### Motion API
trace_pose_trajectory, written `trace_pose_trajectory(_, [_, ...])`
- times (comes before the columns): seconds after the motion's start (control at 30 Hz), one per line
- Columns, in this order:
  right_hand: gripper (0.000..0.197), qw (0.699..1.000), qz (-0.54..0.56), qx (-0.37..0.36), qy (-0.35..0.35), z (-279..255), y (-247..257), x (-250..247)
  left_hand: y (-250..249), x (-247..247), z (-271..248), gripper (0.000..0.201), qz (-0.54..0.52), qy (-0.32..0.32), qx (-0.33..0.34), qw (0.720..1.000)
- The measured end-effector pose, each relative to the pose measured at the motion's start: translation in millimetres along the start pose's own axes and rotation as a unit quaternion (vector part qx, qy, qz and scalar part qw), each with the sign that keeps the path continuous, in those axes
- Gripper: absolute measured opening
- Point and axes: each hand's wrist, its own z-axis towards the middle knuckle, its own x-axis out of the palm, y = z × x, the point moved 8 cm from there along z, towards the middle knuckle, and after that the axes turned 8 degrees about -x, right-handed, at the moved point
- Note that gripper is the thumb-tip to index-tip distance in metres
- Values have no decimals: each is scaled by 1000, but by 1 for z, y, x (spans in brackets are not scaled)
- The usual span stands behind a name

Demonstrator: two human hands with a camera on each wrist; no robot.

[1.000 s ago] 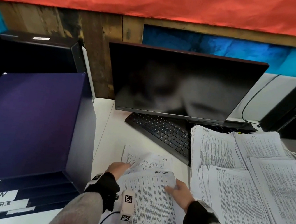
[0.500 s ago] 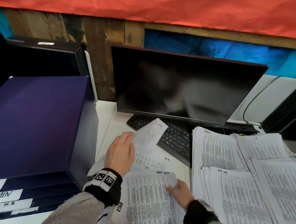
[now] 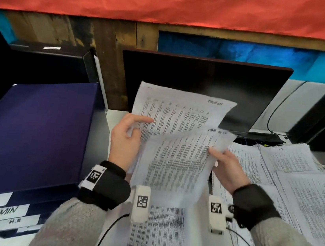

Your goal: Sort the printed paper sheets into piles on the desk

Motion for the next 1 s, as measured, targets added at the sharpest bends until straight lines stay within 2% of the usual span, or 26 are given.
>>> trace_pose_trajectory(0.1, [28,998,44,-50,-24,14,29,14,5,3,-2,28,-73,12,-54,996])
trace_pose_trajectory(0.17, [31,993,54,-89,-64,18,36,18,5,10,-6,34,-70,36,-56,995])
trace_pose_trajectory(0.23, [33,985,54,-126,-105,19,39,20,-1,16,-13,40,-20,34,-17,999])
trace_pose_trajectory(0.3, [33,979,49,-150,-126,18,39,23,-5,22,-20,47,22,5,32,999])
trace_pose_trajectory(0.37, [32,977,66,-144,-140,17,33,26,-1,26,-25,65,38,-19,50,998])
trace_pose_trajectory(0.43, [39,980,87,-124,-126,18,21,29,12,30,-27,78,35,-18,49,998])
trace_pose_trajectory(0.57, [38,996,54,-46,-54,13,-19,31,49,33,-38,79,41,-1,-8,999])
trace_pose_trajectory(0.63, [37,998,43,-10,-40,8,-41,28,70,35,-45,77,50,7,-47,998])
trace_pose_trajectory(0.77, [37,999,8,11,-39,2,-67,27,106,41,-55,69,-8,4,-155,988])
trace_pose_trajectory(0.87, [36,998,-6,10,-56,4,-72,26,126,41,-58,56,-38,-28,-207,977])
trace_pose_trajectory(1.0, [45,995,-61,28,-69,5,-84,22,147,41,-61,55,-62,-39,-263,962])
